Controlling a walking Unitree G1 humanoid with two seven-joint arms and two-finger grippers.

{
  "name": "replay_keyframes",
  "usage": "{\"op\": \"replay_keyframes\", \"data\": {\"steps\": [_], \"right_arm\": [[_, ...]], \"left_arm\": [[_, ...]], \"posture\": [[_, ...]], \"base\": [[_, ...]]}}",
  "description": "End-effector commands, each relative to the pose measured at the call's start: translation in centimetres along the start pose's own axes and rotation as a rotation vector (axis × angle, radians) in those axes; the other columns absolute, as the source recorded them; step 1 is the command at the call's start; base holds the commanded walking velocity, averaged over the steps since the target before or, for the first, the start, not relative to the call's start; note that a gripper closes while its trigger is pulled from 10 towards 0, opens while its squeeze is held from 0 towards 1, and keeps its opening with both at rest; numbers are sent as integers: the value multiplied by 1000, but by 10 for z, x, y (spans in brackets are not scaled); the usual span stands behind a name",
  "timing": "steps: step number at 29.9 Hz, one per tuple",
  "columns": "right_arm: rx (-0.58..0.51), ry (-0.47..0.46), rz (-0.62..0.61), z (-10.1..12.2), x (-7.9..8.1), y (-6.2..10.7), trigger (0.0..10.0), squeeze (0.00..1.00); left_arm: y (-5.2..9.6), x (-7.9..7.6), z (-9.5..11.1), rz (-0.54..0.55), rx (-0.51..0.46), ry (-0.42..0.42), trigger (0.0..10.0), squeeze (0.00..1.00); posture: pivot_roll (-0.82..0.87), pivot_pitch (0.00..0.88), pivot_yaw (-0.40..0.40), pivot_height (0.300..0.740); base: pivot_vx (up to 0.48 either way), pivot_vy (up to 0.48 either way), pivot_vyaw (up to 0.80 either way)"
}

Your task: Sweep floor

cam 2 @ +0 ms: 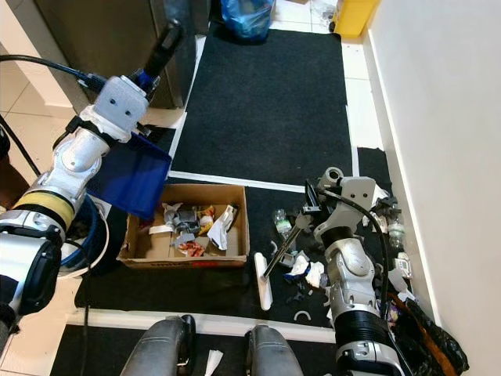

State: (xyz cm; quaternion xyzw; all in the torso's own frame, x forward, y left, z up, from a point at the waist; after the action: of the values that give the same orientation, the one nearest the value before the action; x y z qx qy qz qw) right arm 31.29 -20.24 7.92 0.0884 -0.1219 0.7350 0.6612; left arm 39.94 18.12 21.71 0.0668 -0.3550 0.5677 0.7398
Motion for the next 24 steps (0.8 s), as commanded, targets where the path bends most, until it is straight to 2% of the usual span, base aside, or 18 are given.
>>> {"op": "replay_keyframes", "data": {"steps": [1, 2, 4, 5, 6, 8, 12, 16, 19, 24], "right_arm": [[32, 13, -22, -7, -3, 2, 10000, 0], [32, 13, -22, -7, -3, 2, 10000, 0], [28, 33, -52, -4, -7, 0, 10000, 0], [28, 33, -52, -4, -7, 0, 10000, 0], [18, 64, -104, 1, -16, -3, 10000, 0], [12, 90, -154, 5, -23, -5, 10000, 0], [8, 103, -178, 8, -27, -6, 10000, 0], [30, 114, -285, 13, -44, -8, 10000, 0], [37, 108, -299, 13, -46, -9, 10000, 0], [49, 127, -328, 13, -51, -10, 10000, 0]], "left_arm": [[1, 5, -6, 58, 26, 171, 10000, 0], [1, 5, -6, 58, 26, 171, 10000, 0], [7, 9, -14, 111, 45, 283, 10000, 0], [7, 9, -14, 111, 45, 283, 10000, 0], [15, 12, -22, 159, 54, 361, 10000, 0], [21, 15, -27, 186, 55, 403, 10000, 0], [24, 16, -30, 196, 55, 414, 10000, 0], [39, 15, -38, 228, 47, 434, 10000, 0], [44, 15, -40, 239, 37, 449, 10000, 0], [54, 7, -40, 238, -13, 505, 10000, 0]], "posture": [[68, 124, 31, 740], [68, 124, 31, 740], [70, 116, 26, 740], [70, 116, 26, 740], [71, 111, 24, 740], [74, 104, 21, 740], [76, 101, 19, 740], [85, 85, 12, 740], [86, 80, 12, 740], [92, 63, 8, 740]], "base": [[0, 0, 0], [0, 0, 0], [0, 0, 0], [0, 0, 0], [0, 0, 0], [0, 0, 0], [0, 0, 0], [0, 0, 0], [0, 0, 0], [0, 0, -800]]}}
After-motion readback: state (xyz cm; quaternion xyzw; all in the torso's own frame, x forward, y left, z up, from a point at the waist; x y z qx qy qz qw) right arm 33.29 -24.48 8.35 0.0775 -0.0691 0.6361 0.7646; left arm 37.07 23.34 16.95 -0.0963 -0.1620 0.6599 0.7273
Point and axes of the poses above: a point about 5 cm out from each wrist's last joint towards the gripper, its own y axis pointing back from the gripper into the wrist, its own z axis along the axis of the wrist's last joint, x = y × z, the point moved 1 cm from there along -y, pointing out of the wrist towards the gripper, and after that the axes turned 11 degrees about -y, right-handed, at the moved point
